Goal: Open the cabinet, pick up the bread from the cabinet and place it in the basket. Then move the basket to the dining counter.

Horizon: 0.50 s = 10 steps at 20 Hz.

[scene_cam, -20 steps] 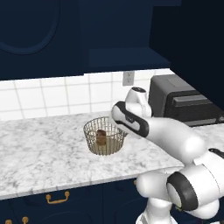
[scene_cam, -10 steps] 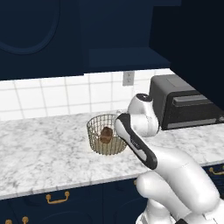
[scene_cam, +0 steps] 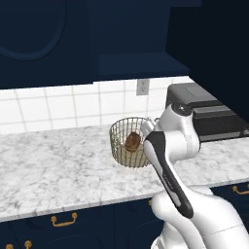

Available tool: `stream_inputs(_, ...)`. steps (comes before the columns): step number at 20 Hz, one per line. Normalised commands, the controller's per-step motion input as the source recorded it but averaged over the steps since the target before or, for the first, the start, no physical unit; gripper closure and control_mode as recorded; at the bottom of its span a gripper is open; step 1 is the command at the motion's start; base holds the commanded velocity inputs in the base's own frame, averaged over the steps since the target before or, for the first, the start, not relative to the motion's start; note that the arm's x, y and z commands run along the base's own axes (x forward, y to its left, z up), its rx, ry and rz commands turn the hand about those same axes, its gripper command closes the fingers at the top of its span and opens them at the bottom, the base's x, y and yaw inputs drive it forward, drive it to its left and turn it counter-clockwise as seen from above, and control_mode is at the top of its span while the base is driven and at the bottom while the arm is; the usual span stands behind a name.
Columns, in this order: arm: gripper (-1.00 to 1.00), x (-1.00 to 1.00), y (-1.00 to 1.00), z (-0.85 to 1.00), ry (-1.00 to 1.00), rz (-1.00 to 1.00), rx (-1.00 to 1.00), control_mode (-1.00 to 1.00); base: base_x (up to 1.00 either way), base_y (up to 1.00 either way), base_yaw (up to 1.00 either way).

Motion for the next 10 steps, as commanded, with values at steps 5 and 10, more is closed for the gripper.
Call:
stream_inputs(5, 1.00, -0.59, -0.21, 0.31, -0.08, 0.00, 0.00, -1.00, 0.00, 0.00, 0.00)
stream_inputs(10, 1.00, 0.00, 0.00, 0.00, 0.00, 0.00, 0.00, 1.00, -0.60, 0.00, 0.00)
